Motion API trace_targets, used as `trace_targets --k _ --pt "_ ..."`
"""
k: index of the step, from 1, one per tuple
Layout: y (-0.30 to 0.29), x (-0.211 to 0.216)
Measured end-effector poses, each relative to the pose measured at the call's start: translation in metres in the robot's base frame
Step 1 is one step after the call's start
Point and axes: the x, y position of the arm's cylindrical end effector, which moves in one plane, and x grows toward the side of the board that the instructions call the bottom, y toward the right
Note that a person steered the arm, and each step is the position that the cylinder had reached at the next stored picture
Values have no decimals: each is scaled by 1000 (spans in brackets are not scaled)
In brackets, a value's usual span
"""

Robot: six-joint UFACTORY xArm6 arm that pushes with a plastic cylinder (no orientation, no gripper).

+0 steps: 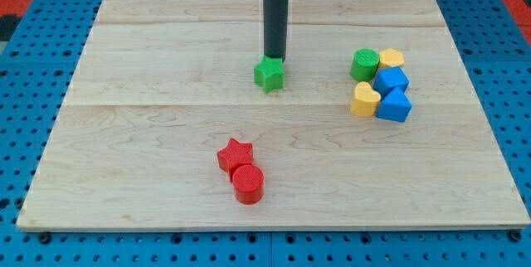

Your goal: Slide the green star into the red star

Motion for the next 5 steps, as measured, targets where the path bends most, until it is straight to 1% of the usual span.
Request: trace_targets --k 1,3,4,5 --pt "0 33" --pt "0 123" --pt "1 141" --pt "26 136"
